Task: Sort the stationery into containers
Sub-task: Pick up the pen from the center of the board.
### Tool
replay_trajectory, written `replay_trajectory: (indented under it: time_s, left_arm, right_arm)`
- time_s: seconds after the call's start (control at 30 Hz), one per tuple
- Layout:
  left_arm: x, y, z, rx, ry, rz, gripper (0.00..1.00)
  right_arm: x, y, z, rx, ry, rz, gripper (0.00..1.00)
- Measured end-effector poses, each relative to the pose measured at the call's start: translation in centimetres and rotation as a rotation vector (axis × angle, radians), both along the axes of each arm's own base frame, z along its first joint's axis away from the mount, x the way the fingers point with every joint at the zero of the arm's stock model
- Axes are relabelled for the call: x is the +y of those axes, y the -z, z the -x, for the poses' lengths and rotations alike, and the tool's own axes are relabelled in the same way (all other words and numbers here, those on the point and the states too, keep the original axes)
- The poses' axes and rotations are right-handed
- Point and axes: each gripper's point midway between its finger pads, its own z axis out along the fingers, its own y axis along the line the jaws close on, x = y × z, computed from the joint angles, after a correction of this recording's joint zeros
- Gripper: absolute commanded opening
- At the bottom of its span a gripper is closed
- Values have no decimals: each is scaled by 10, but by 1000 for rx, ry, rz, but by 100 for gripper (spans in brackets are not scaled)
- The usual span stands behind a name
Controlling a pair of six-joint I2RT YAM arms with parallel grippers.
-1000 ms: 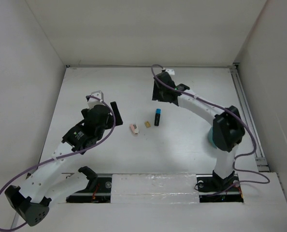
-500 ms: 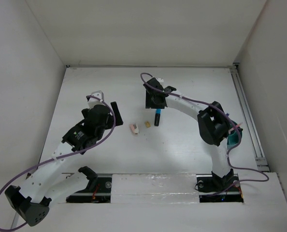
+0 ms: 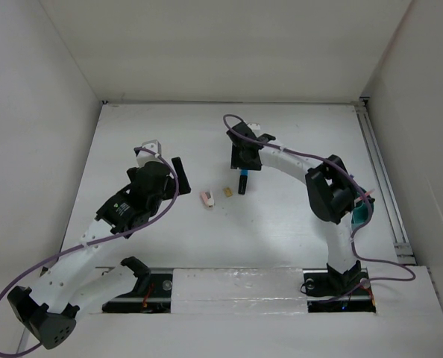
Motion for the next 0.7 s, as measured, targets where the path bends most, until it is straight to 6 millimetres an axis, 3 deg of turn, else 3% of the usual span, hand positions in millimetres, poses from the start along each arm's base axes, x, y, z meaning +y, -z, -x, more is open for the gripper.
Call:
replay_trajectory:
  time_s: [0.33,0.53,0.7]
  left_arm:
    - [0,0,0,-1,5,-5,100]
    - [1,-2,1,-8,6,0,100]
    - [0,-3,2,-10,8,5,100]
  right_arm:
    - [-8,14,3,27,25,19,57]
    - [-10,34,5,67,32,51,53]
    - [-10,35,5,70,40,52,31]
